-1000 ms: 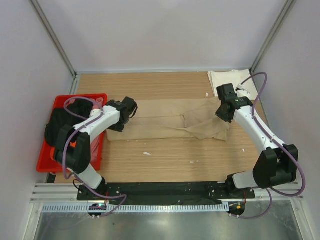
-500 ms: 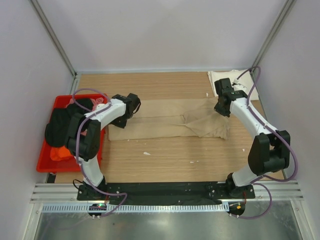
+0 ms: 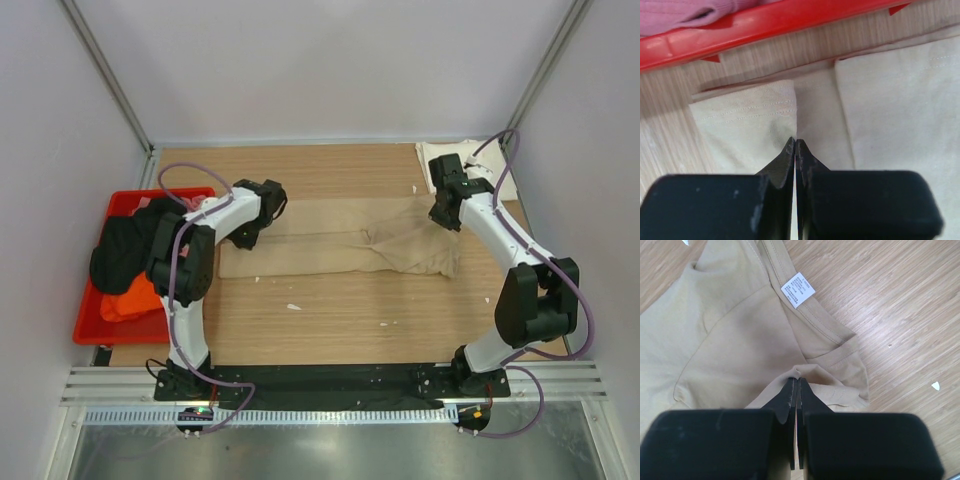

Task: Fold and stack the t-shirts
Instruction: Fold the tshirt

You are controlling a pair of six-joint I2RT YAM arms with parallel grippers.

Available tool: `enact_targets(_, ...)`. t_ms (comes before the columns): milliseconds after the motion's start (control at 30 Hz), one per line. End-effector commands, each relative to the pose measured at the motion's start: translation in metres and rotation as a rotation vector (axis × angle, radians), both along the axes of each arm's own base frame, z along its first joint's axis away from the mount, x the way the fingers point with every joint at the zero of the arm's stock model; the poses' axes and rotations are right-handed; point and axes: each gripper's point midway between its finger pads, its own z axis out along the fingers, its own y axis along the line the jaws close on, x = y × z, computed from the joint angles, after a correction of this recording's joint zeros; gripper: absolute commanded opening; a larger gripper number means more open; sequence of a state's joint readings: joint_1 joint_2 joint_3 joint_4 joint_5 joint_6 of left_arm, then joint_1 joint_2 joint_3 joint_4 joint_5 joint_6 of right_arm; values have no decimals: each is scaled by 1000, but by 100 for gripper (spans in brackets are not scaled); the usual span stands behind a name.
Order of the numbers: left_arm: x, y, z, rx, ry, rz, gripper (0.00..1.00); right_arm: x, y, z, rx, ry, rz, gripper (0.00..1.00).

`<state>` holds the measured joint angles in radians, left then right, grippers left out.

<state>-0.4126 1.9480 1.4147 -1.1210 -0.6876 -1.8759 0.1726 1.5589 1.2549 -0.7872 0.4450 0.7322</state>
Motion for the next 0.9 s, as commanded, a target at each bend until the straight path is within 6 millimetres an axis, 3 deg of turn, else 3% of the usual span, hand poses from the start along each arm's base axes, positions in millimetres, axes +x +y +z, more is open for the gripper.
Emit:
enact_targets(0,9,14,16,109,19,-23,0,17,-11,28,-44,-81,-25,1)
enact_targets(200,16,15,21,152,67,-41,0,22,-11,22,-47,-66,-20,1)
enact_targets(500,14,17,11,170,104,-33,0,28,-12,3,-44,-28,-5,1)
enact_targets(700,16,15,3,180,146,-39,0,35,-2,-10,-7,-9,34,1)
enact_targets(733,16,14,4,181,149,-42,3,35,-1,-12,-4,-5,37,1)
enact_targets(767,20,13,4,181,151,-52,15,36,0,-15,-3,3,39,1)
enact_targets(867,27,11,13,184,138,-81,34,37,-1,-19,-8,12,38,1)
